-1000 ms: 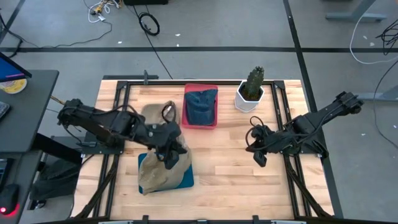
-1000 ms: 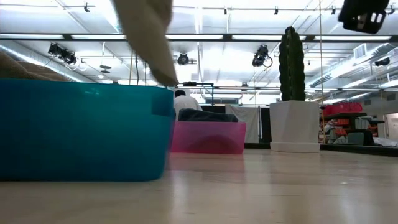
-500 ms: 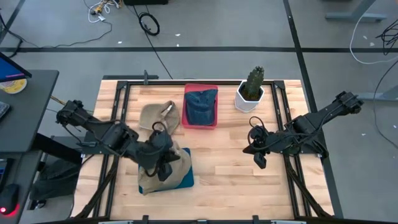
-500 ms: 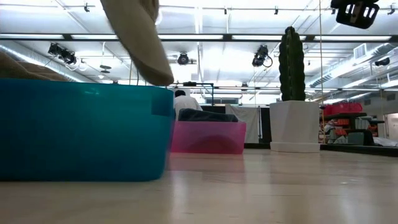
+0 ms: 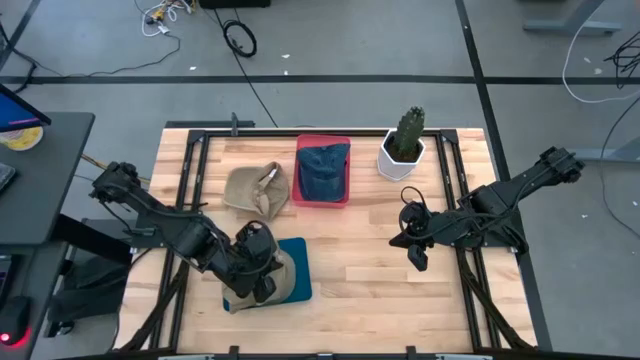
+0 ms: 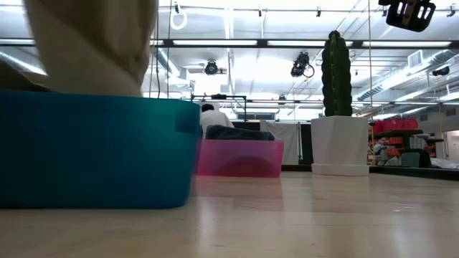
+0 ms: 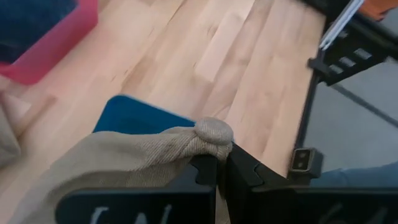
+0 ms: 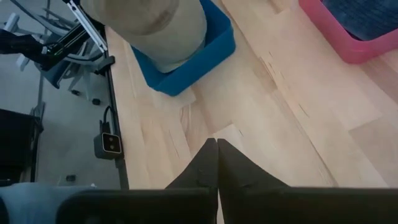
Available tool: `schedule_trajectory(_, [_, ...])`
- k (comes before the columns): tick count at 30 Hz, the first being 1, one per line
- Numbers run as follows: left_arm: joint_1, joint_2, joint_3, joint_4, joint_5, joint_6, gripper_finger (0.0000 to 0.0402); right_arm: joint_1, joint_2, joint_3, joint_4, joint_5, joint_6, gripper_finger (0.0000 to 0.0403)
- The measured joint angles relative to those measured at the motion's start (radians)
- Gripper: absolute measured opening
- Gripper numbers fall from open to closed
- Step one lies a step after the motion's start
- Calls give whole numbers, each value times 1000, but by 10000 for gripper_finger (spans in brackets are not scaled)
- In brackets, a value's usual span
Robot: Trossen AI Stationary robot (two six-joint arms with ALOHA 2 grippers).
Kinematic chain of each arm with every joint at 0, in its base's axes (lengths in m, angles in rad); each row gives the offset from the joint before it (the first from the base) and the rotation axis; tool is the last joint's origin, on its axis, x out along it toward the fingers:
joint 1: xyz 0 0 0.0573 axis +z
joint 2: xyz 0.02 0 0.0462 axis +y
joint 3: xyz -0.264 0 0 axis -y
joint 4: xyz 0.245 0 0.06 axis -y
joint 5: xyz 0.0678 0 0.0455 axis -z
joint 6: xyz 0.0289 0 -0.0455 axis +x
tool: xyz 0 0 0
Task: Pick & Place hat
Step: Put the bottom right brown cap into the blue bin
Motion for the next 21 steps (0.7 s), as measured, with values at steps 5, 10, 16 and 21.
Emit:
schedule_trajectory(5, [-5, 0, -76, 84, 2, -1, 8, -1, 0, 0, 5, 7, 1, 0])
schedule_trajectory(10, [-5, 0, -143, 158, -1, 26, 8, -1, 0, 0, 5, 28, 1, 0])
schedule_trajectory(16, [-3, 6, -219, 176, -12, 30, 8, -2, 0, 0, 5, 34, -8, 0])
schedule_trajectory(21, [-25, 6, -262, 161, 11, 0, 8, -2, 0, 0, 5, 34, -8, 0])
